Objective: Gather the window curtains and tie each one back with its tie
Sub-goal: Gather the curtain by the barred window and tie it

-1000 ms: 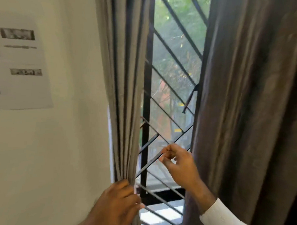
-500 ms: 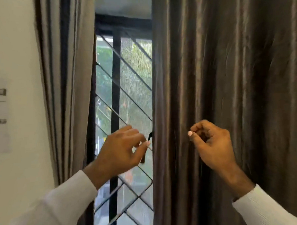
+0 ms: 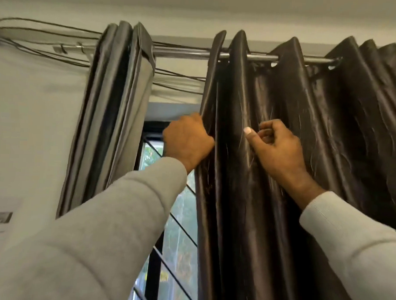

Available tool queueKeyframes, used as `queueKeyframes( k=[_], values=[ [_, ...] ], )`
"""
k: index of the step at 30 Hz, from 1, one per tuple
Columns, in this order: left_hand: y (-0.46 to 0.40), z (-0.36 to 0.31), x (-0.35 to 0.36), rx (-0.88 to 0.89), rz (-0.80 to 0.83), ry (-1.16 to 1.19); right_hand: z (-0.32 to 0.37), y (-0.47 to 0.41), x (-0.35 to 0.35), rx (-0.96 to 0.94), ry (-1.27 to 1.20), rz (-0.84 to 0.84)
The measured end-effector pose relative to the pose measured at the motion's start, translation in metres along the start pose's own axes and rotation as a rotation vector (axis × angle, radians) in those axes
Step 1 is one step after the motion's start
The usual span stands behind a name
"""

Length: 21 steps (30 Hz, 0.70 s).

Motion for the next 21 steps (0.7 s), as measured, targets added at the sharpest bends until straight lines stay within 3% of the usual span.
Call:
queueKeyframes(
  k=[3, 6, 8, 12, 13, 15, 17, 18, 21],
  values=[
    [-0.038, 0.026, -0.010, -0.132, 0.024, 0.350, 0.016, -0.040, 0.013, -0.020, 0.058, 0.081],
    [-0.064, 0.045, -0.008, -0.063, 0.051, 0.636, 0.027, -0.078, 0.023, 0.036, 0.192, 0.036],
    [-0.063, 0.038, -0.014, -0.033, 0.102, 0.739, 0.034, -0.098, 0.036, 0.044, 0.249, -0.007],
    [-0.079, 0.026, 0.001, -0.010, 0.214, 0.883, 0.041, -0.118, 0.051, -0.115, 0.158, 0.254],
    [-0.084, 0.024, 0.008, -0.010, 0.227, 0.883, 0.039, -0.121, 0.046, -0.117, 0.112, 0.251],
    [-0.091, 0.023, 0.021, -0.004, 0.216, 0.884, 0.026, -0.129, 0.026, -0.098, 0.135, -0.026],
    [-0.099, 0.024, 0.031, -0.016, 0.185, 0.897, -0.001, -0.140, 0.001, 0.003, 0.441, -0.409],
    [-0.106, 0.024, 0.038, -0.027, 0.189, 0.918, -0.014, -0.142, -0.009, 0.074, 0.578, -0.487],
    [-0.116, 0.019, 0.050, 0.000, 0.241, 1.010, -0.046, -0.152, -0.021, 0.276, 0.582, -0.275]
  ],
)
Point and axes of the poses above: each hand's wrist, its own y-axis away from the middle knuckle, its own x-axis out of the palm, z = x × y, the point moved 1 cm from there along -y, towards the middle knuckle, and after that the axes turned 14 degrees about y, right-handed, at the moved point
